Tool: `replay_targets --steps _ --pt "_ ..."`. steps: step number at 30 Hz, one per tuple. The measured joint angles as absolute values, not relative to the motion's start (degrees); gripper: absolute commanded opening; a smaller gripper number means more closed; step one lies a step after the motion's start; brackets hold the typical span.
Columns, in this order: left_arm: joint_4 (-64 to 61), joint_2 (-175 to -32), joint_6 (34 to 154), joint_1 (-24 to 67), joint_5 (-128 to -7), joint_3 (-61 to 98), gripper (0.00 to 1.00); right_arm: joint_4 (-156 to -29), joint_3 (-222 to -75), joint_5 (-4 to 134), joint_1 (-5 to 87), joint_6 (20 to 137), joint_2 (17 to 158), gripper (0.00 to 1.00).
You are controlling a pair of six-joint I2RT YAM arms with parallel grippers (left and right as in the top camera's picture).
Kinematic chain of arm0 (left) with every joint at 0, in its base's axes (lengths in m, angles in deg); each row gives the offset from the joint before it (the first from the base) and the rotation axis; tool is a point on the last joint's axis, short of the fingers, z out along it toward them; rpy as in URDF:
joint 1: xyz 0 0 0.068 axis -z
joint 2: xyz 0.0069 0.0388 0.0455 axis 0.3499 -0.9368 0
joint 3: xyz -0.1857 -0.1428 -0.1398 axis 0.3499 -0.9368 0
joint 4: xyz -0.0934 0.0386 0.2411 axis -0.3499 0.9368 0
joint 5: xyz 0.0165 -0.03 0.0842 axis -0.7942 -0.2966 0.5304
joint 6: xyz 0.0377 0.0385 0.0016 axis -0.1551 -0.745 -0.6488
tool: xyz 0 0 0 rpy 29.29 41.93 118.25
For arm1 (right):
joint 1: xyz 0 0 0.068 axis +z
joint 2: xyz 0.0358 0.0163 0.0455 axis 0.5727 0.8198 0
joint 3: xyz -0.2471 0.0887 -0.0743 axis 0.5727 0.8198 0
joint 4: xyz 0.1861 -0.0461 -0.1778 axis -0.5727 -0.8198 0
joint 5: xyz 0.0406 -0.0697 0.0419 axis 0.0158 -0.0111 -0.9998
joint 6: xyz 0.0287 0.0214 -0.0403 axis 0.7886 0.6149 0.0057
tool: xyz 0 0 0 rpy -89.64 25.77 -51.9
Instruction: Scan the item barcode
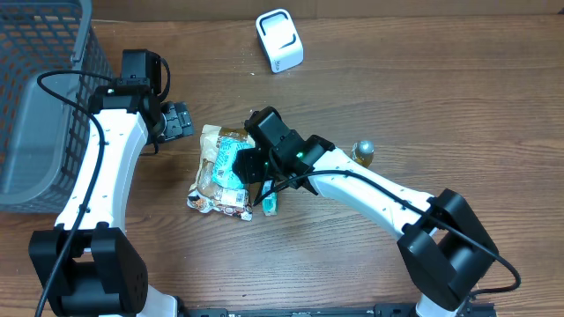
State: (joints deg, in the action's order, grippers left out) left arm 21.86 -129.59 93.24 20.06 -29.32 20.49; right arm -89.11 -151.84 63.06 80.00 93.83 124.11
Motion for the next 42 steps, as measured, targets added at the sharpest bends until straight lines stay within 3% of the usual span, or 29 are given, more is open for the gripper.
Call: replay_targets --steps 4,19,42 --pt "21.9 -129.6 93.2 20.1 -29.3 20.5 1.0 -89.3 -152.1 63.2 79.8 94.1 124.3 0.56" --pt "21.9 -129.6 93.2 20.1 -29.3 20.5 0.99 -113.7 -164.6 64.9 77.0 87.9 124.3 0.66" --pt "21.9 -129.6 93.2 20.1 -29.3 20.5 1.0 -117.4 -164.6 75.3 76.9 87.1 124.3 0.77"
